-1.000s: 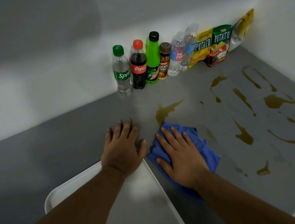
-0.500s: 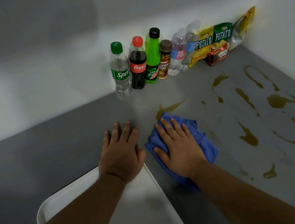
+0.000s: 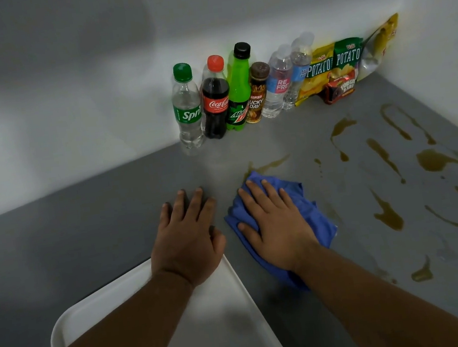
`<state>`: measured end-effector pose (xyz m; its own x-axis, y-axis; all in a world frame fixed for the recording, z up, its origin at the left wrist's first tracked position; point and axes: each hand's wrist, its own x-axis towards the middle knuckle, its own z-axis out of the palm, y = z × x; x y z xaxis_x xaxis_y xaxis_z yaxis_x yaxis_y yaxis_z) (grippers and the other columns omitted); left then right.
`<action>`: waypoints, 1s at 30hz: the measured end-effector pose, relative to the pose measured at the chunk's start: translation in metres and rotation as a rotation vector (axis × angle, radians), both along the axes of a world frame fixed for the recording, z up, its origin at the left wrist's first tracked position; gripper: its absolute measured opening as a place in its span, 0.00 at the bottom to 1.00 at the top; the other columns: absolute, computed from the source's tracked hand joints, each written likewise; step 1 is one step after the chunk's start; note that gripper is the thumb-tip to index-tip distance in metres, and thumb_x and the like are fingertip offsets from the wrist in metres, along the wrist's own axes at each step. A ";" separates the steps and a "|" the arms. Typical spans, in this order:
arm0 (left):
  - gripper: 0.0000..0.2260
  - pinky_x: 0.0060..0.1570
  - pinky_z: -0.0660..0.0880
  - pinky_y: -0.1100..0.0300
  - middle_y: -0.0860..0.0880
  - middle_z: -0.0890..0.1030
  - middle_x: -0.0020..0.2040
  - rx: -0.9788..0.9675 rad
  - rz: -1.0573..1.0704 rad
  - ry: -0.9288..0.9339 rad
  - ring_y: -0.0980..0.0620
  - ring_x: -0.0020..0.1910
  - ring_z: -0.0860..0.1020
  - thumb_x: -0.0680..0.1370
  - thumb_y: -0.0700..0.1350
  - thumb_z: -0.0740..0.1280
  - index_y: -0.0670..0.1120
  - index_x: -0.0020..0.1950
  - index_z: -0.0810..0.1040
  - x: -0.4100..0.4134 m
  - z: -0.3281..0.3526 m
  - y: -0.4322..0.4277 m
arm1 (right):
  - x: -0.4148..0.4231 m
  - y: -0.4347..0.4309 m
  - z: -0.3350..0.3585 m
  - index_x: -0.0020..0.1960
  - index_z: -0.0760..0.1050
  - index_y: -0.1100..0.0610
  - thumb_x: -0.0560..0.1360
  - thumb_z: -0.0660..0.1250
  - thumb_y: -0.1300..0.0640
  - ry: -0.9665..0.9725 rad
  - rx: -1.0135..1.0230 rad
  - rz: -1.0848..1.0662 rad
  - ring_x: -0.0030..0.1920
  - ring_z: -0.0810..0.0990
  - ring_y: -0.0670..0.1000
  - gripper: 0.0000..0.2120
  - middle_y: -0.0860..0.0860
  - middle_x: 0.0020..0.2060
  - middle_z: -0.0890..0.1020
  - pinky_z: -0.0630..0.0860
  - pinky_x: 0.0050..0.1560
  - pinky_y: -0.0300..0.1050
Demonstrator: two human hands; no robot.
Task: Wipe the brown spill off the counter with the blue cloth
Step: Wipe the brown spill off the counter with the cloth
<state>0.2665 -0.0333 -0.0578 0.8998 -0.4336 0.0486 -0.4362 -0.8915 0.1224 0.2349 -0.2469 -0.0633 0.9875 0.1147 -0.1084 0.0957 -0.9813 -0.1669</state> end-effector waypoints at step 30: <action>0.28 0.77 0.63 0.36 0.44 0.67 0.81 0.026 0.003 0.051 0.36 0.80 0.62 0.79 0.55 0.56 0.47 0.79 0.69 0.000 0.004 0.000 | 0.035 0.004 0.004 0.85 0.47 0.50 0.84 0.43 0.37 0.009 0.016 -0.013 0.84 0.41 0.53 0.33 0.48 0.84 0.47 0.42 0.82 0.59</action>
